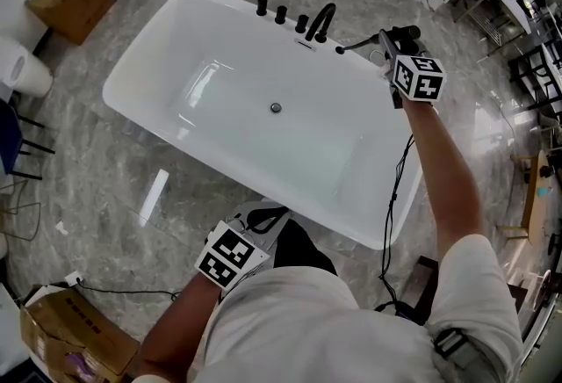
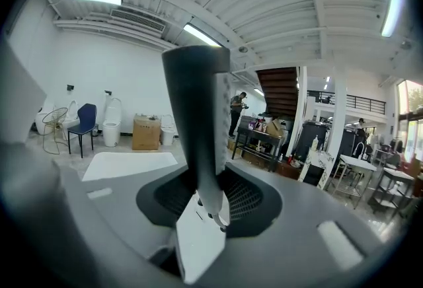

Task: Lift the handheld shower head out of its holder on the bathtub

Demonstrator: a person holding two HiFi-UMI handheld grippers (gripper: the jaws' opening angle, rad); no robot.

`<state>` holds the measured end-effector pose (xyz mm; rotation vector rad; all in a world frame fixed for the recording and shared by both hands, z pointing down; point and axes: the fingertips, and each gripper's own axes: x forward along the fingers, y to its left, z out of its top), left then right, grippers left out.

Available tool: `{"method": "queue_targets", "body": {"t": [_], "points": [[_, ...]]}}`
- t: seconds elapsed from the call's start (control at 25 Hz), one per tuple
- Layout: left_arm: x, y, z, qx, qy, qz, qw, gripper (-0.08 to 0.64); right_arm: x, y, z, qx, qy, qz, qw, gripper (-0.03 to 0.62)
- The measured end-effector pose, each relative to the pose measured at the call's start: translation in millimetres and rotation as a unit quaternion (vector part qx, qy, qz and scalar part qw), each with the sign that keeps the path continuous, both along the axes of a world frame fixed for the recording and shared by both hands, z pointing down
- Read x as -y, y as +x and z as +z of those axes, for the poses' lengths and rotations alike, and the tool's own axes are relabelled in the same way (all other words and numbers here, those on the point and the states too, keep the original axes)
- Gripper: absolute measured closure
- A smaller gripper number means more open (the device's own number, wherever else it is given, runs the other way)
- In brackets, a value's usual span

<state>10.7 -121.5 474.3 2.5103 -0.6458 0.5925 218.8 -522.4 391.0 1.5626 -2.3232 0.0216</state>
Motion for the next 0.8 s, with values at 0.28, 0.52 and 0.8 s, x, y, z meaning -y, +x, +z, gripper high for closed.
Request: {"method": "queue_targets", "body": {"t": [0.28,0.52,0.8], "points": [[-22.8,-13.8,-11.7,-0.002,0.016,-0.005,0.9999,0.554,-46.3,-9.9,-40.4,-0.003,0.027,-0.009,1.000,0.445],[-41.7,-24.7,-23.5,-0.004,0.030,-0.010,0.9995,0.554,-85.2,-19.2,-75.8,-0.007,0.049,-0.018,0.999,0.445],[-65.7,-41.7,-31.2,-0.008,0.042,-0.017,0.9989,0.554,-127.0,-32.1,-109.1,-0.003,0.069,-0.022,0.997,0.445]]}}
